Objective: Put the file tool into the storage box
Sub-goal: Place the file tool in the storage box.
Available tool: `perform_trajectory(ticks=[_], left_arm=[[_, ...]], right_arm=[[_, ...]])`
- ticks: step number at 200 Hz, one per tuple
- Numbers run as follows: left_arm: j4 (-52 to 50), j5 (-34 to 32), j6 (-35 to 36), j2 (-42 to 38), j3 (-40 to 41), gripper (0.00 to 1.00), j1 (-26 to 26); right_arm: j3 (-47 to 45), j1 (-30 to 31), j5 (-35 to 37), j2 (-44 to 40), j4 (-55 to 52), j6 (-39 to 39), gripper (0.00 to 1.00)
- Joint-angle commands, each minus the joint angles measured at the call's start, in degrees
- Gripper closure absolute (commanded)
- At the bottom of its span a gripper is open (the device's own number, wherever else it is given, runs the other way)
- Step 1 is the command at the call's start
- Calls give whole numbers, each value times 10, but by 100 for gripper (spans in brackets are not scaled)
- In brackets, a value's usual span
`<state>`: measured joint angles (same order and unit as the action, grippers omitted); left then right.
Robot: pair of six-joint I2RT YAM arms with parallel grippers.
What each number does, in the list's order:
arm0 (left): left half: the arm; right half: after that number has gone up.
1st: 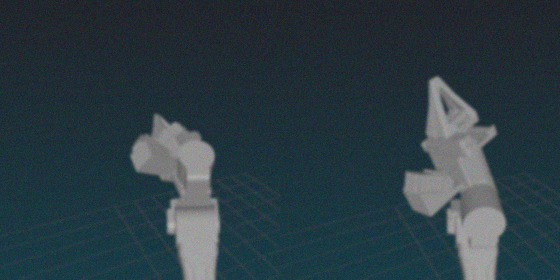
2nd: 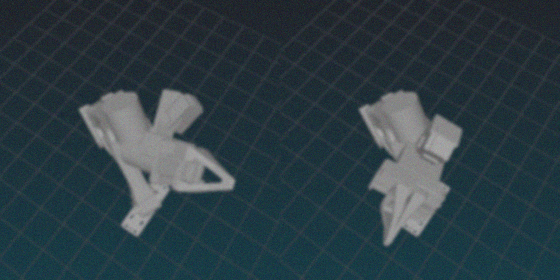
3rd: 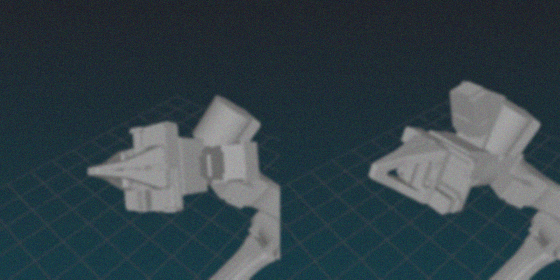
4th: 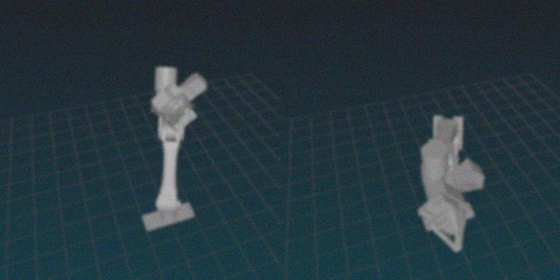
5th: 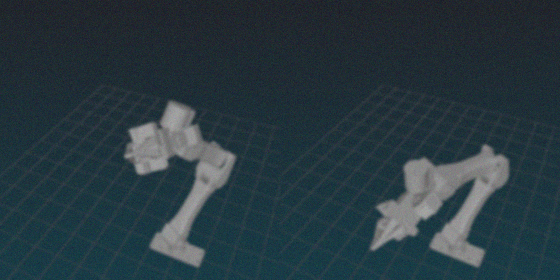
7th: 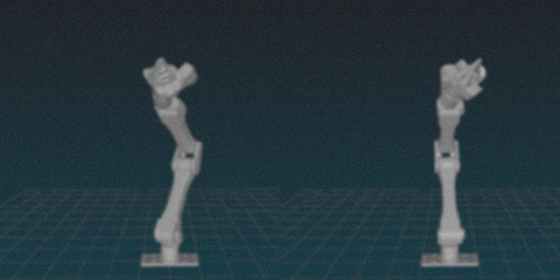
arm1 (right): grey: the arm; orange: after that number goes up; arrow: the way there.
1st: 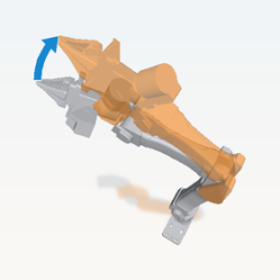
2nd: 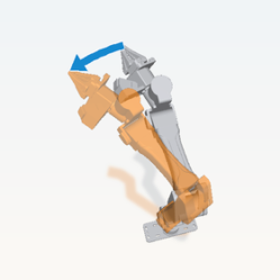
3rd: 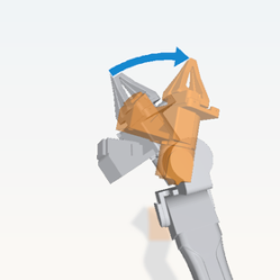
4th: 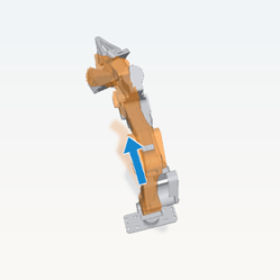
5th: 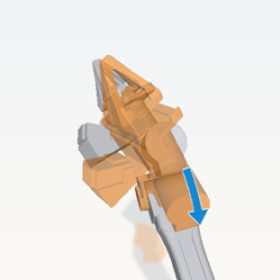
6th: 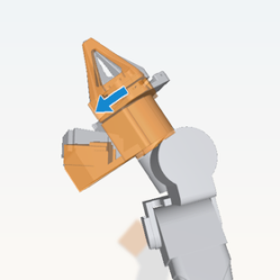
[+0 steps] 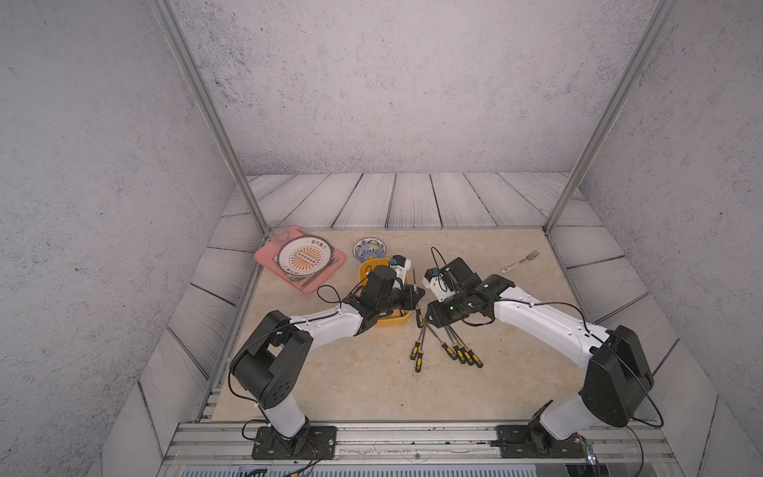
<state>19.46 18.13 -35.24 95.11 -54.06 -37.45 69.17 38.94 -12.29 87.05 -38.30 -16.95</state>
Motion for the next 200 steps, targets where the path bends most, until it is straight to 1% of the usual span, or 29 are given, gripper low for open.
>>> perform_trajectory(ticks=[1, 25, 45, 68, 99, 107, 126, 141, 169, 200], left_arm=[[-39, -100, 63, -35, -10, 100, 22], [-106, -178, 122, -22, -36, 100, 31], [-126, -218, 142, 9, -50, 100, 33], [-135, -233, 148, 56, -66, 100, 34], [-156, -221, 139, 111, -93, 100, 33], [-156, -218, 136, 118, -95, 96, 34], [-158, -211, 132, 124, -98, 79, 33], [-160, -211, 130, 120, -96, 71, 34], [-161, -211, 124, 97, -82, 68, 35], [-151, -208, 92, 56, -45, 66, 33]], right_arm=[[-13, 1, 19, -25, 9, -5, 66], [-20, 1, 23, -29, 10, 0, 66], [-28, 1, 23, -33, 16, 2, 66], [-35, 1, 25, -32, 20, 3, 66], [-37, 1, 30, -26, 18, 5, 66], [-38, 1, 31, -23, 17, 6, 66], [-37, 1, 32, -12, 7, 10, 66], [-35, 1, 40, 1, -7, 13, 66], [-33, 1, 62, 33, -39, 13, 65], [-34, 1, 89, 73, -73, 5, 65]])
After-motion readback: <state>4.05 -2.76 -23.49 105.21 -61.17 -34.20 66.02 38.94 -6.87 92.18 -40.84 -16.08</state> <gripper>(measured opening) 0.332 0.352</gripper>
